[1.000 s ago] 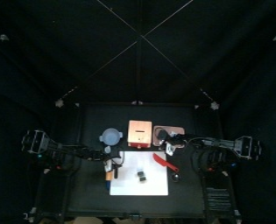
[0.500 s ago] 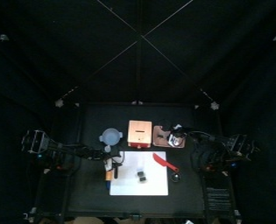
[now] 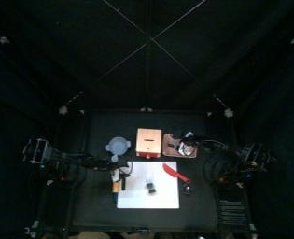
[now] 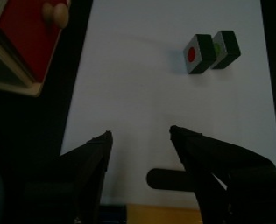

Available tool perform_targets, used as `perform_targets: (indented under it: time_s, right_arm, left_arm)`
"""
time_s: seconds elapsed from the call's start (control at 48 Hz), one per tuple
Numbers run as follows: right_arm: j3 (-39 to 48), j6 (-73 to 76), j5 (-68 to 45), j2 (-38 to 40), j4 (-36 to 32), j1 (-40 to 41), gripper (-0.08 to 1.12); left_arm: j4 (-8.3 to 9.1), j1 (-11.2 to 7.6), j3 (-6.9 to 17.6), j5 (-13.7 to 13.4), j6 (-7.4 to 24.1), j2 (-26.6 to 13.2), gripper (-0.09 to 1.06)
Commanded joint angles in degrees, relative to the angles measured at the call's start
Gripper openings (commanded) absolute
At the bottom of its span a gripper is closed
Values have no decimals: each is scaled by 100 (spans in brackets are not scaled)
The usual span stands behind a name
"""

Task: Place sushi on board then cut the sushi with the knife then place the pieces on the plate
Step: Place the 4 sushi pieces on the plate

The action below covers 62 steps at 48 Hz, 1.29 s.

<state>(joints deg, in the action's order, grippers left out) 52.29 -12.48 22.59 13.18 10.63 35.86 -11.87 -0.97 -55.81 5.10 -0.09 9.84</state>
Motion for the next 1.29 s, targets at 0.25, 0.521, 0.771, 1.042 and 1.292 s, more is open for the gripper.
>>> perform_targets:
  time_s: [0.25, 0.521, 0.771, 1.042, 1.292]
  right_arm:
    - [-70, -9, 114, 1415, 633, -1617, 89]
    - [-299, -9, -1222, 1028, 1020, -3129, 89]
    - [-940, -26, -1441, -132, 976, -3718, 89]
    - [-1802, -18, -958, -1178, 870, -4017, 89]
    - [-2215, -26, -650, -1670, 826, -4131, 89]
  left_arm:
    - [-18, -35, 105, 62, -18, 88, 90]
    - [-18, -18, 105, 123, -18, 70, 90]
    - [-18, -26, 114, 123, -18, 62, 90]
    - [-9, -35, 105, 123, -9, 53, 90]
    - [-9, -35, 79, 123, 0, 53, 90]
